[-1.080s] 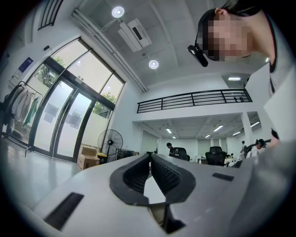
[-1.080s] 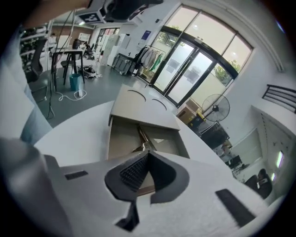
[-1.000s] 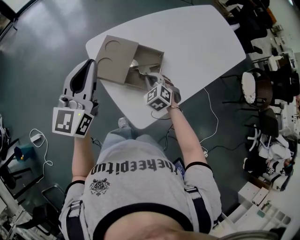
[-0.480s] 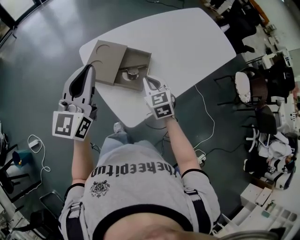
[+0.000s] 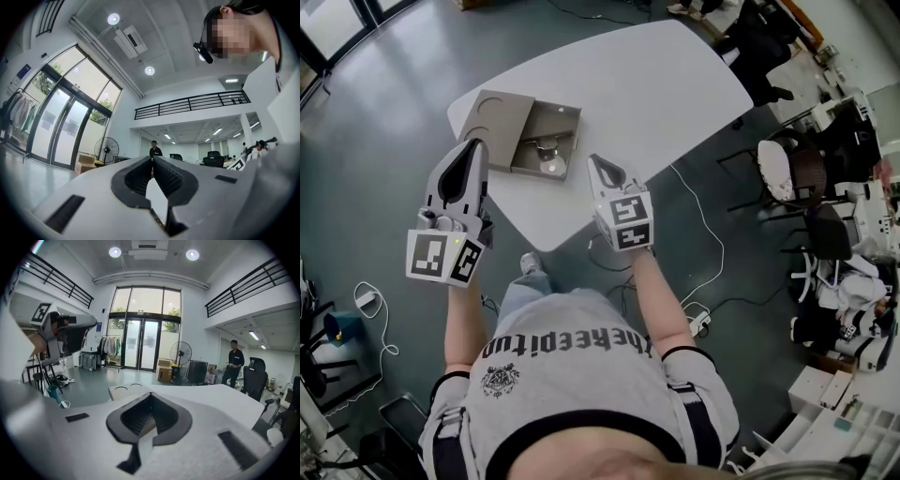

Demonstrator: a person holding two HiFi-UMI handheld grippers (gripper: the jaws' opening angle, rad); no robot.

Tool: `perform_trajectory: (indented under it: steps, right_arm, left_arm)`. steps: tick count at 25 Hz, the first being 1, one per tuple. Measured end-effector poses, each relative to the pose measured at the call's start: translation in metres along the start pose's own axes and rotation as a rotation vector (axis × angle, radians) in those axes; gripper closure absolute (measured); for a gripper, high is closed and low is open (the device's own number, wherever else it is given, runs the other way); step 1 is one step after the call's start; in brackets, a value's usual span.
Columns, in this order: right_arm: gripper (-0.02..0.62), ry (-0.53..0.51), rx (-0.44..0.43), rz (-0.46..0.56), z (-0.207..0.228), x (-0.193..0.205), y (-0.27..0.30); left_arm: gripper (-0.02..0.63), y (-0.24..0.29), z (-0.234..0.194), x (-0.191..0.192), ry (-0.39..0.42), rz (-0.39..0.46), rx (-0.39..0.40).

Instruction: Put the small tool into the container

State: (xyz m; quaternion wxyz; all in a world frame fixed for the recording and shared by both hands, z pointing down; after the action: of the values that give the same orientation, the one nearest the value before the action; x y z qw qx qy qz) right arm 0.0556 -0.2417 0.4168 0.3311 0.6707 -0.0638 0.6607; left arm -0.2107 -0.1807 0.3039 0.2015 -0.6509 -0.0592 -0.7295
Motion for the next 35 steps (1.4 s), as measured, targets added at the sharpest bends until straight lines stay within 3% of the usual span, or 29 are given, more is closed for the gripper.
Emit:
perform_trajectory:
  steps: [35]
  right_arm:
    - [0.600,0.158,-0.008,0.365,0.021,-0.020,-0.203]
  left_arm:
    - [0.592,-0.064,0.126,-0.051,0.024,0.036,-0.019]
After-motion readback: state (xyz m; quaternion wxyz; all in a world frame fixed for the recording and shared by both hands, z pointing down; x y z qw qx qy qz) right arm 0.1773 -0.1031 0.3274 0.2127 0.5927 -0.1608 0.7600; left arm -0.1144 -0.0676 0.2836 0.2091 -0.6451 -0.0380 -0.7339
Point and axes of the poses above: the fingertips, and each gripper's own axes: y forward along the fingers, z to its right, x out of its underside, the point moved 10 cm from there along -y, backward along the fingers, and after that the axes turned 13 degrees about y, right-handed, at the moved point
